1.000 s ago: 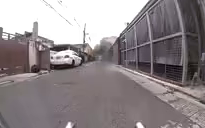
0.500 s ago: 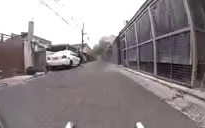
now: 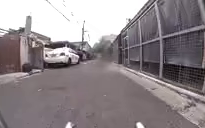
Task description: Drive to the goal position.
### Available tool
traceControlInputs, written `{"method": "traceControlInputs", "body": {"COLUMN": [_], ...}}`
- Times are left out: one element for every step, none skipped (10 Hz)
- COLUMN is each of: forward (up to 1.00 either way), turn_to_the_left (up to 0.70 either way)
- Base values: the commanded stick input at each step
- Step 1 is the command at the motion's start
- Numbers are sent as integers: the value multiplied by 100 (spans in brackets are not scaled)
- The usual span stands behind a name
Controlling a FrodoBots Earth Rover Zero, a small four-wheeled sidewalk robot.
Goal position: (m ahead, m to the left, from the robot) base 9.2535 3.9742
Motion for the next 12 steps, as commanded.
{"method": "traceControlInputs", "body": {"forward": [68,68,68,68,68,68,68,67,67,68,68,68], "turn_to_the_left": [0,0,0,0,0,0,0,0,0,0,0,0]}}
